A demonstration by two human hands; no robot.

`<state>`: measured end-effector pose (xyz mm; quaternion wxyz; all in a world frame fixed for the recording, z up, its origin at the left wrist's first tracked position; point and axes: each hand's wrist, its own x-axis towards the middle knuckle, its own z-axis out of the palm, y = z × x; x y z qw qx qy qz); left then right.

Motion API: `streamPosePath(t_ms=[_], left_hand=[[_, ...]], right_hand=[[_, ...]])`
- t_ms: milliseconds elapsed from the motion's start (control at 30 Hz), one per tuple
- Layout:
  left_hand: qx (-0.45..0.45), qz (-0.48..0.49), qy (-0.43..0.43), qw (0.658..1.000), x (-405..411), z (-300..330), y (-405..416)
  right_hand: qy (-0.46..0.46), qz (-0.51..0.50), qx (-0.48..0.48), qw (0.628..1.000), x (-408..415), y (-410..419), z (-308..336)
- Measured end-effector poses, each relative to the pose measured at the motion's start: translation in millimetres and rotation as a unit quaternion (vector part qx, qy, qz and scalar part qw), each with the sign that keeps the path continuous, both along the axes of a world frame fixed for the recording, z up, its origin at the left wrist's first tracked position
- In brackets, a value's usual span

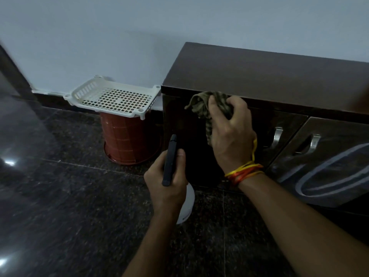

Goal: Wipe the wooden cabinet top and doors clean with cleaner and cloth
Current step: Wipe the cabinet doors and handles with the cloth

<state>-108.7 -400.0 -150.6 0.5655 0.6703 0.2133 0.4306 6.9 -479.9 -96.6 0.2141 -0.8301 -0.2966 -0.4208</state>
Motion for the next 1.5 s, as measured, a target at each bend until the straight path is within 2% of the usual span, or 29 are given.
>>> streamPosePath(t_ms=[200,400,600,967,1133,1267,1433,1500], left_hand=[[0.001,0.007,-0.003,1.000,-4,-2,2],[-0.002,0.013,-0.005,1.000,-6,-1,7],[0.011,0.024,0.000,1.000,-14,-6,12],[0.014,0.034,-0.026,0.999,-15,-1,29],[0.020,0.040,-0.020,0.999,-17,-2,30],[0.017,0.035,-0.023,0.999,-19,-2,30],[0.013,0.033,-0.028,0.999,-17,-4,29],[0.008,0.032,-0.029,0.999,-14,-5,26]], right_hand=[[-0.017,0.043,-0.069,0.997,-5,41,6],[-0.037,0.027,-0.078,0.996,0,34,1],[-0.033,0.050,-0.118,0.991,-14,64,12],[-0.026,0.037,-0.106,0.993,-11,57,7],[-0.018,0.041,-0.123,0.991,-16,67,5],[-0.010,0.057,-0.179,0.982,-21,54,-9],[-0.014,0.062,-0.102,0.993,-13,62,9],[-0.019,0.070,-0.106,0.992,-11,62,10]])
